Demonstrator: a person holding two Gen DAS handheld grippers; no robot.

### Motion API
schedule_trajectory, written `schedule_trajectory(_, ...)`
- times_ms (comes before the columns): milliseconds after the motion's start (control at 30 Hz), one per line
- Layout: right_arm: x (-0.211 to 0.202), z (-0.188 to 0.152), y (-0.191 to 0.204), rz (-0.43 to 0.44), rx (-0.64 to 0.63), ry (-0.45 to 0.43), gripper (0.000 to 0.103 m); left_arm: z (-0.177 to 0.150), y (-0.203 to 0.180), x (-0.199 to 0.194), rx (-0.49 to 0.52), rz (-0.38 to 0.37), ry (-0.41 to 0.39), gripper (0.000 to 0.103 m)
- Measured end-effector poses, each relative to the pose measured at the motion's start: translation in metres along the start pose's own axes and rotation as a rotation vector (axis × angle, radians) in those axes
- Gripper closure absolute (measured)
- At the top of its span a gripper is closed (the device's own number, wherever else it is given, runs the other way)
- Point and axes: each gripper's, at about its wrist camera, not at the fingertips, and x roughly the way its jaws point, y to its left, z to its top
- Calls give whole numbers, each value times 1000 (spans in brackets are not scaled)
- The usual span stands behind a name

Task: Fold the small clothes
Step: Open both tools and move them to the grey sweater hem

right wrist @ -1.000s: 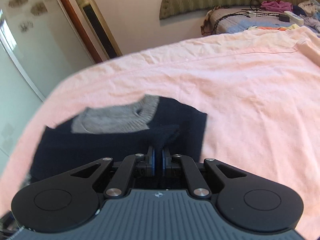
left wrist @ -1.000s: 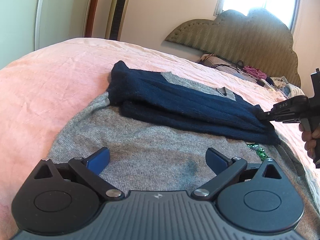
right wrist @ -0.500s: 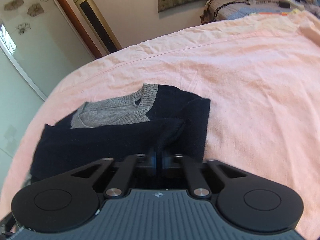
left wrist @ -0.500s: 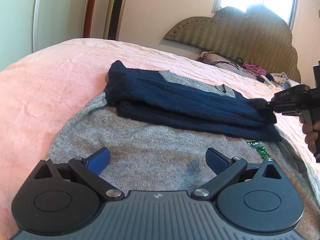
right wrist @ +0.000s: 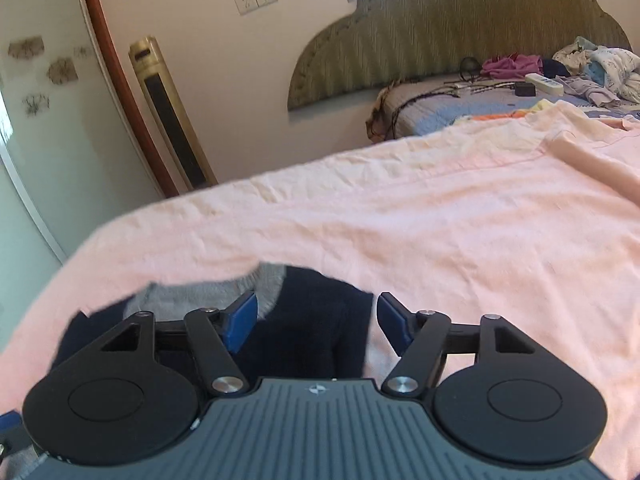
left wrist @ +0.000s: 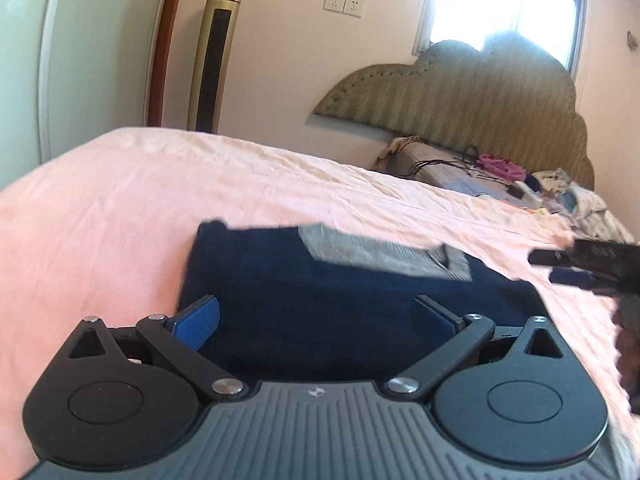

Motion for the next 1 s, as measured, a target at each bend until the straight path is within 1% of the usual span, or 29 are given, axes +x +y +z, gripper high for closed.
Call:
schedule_trajectory(67,15,-4,14,26,-48,42,35,13,-2,33,22,39,31,0)
schedule_trajectory(100,24,-8,20,30,-73,66,35,16,-2,49,38,60,63,0)
schedule_trajectory(133,33,-13,24,26,-92,96,37,16,1,66,46,92,117,0)
schedule_trajectory(167,43,-20,25,15,-103,131,37,13,8,83,58,124,190,0)
schedule_trajectory(200,51,-27,23,-1,-114,160,38,7,13,88,95,124,183,0)
schedule_trajectory(233,51,-34,21,-1,-159,118,38,1,17,86,137,106,142,0)
schedule_trajectory(267,51,-41,19,-4,-214,90,38,1,24,84,120,80,142,0)
schedule_trajectory(300,48,-46,16,4,-251,68,38,2,26,83,117,78,144,0)
schedule_trajectory(333,47,-45,11,23,-214,64,38,3,26,85,125,82,143,0)
schedule_trajectory(400,48,-42,8,31,-195,61,38,5,22,87,135,104,141,0)
schedule_trajectory(433,50,-42,12,16,-220,64,38,5,20,85,140,118,139,0)
schedule_trajectory(500,48,-44,26,-38,-288,63,38,3,13,70,139,171,134,0)
schedule_trajectory(533,42,-44,31,-64,-289,63,38,1,11,59,127,163,140,0)
schedule_trajectory(567,33,-46,36,-78,-265,65,36,-3,10,47,117,123,146,0)
schedule_trajectory(600,20,-48,39,-56,-241,66,34,-8,8,36,117,73,154,0)
schedule_trajectory(633,10,-52,44,-17,-242,65,29,-15,5,28,134,50,154,0)
schedule_trajectory(667,3,-58,47,8,-262,69,24,-22,3,23,166,50,153,0)
schedule_trajectory(700,0,-65,50,-1,-292,81,17,-28,2,24,200,60,164,0)
schedule_trajectory(733,4,-74,52,-32,-338,105,17,-32,3,27,219,56,169,0)
schedule_trajectory(767,8,-81,50,-55,-382,115,16,-33,6,28,216,43,158,0)
schedule_trajectory(800,10,-84,47,-48,-399,103,12,-31,6,30,212,44,165,0)
schedule_trajectory(833,11,-79,42,-41,-362,101,12,-30,4,31,226,49,170,0)
schedule_trajectory(867,17,-74,42,-54,-356,108,12,-29,1,30,239,59,174,0)
schedule_trajectory(933,20,-69,51,-85,-398,130,11,-27,-4,16,249,105,187,0)
schedule_trajectory(967,16,-68,57,-113,-396,137,13,-29,-4,3,244,82,175,0)
schedule_trajectory(1000,6,-67,63,-120,-380,130,17,-33,-2,-8,243,46,172,0)
